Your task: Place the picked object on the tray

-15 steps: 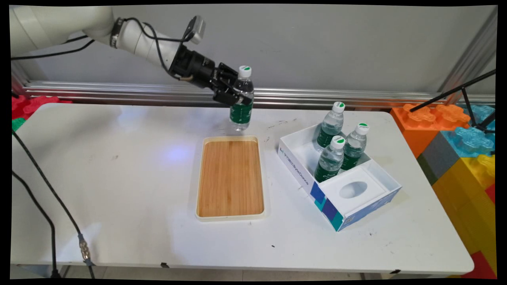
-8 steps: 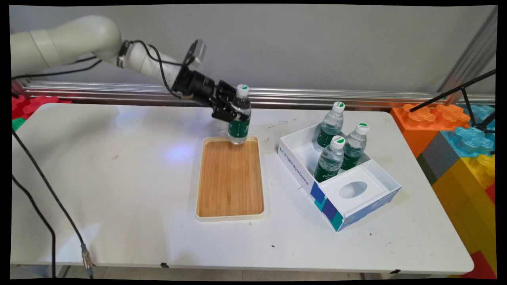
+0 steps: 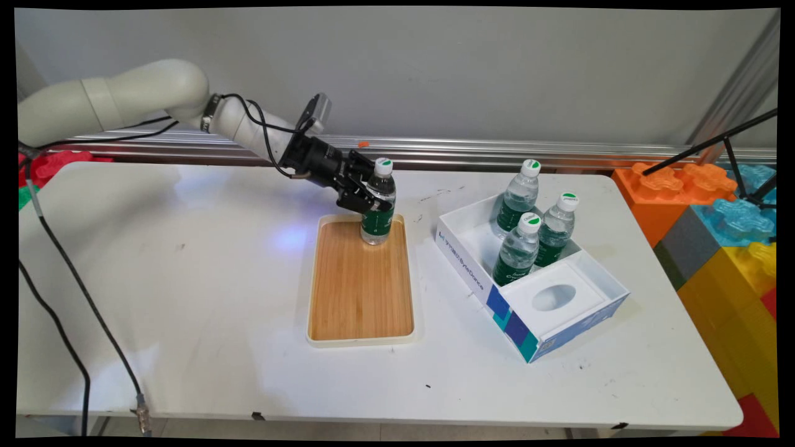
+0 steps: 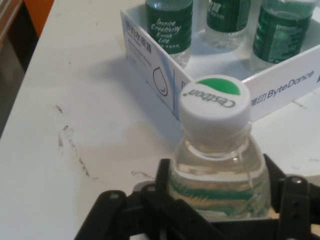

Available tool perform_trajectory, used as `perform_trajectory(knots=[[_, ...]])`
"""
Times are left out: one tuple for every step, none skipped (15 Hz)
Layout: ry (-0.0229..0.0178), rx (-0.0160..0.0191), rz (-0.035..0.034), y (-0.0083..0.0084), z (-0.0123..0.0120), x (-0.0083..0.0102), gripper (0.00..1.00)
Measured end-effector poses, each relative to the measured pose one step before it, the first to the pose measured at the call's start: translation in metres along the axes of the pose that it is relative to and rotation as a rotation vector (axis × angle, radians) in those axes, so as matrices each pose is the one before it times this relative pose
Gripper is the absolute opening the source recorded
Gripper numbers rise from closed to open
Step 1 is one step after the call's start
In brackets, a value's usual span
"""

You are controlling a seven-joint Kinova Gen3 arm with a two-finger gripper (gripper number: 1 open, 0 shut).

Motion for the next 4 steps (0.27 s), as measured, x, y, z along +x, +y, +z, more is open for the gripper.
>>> perform_trajectory(knots=[[0.00207,-0.00369,0.00309,-0.00031,0.00157,-0.00115,1.00],[0.00075,-0.00237,0.00155,-0.00007,0.00074,-0.00091,1.00],[-0.00037,-0.00335,0.00235,0.00018,0.00013,-0.00132,1.00],[-0.00083,-0.00374,0.00232,0.00014,-0.00012,-0.00075,1.00]])
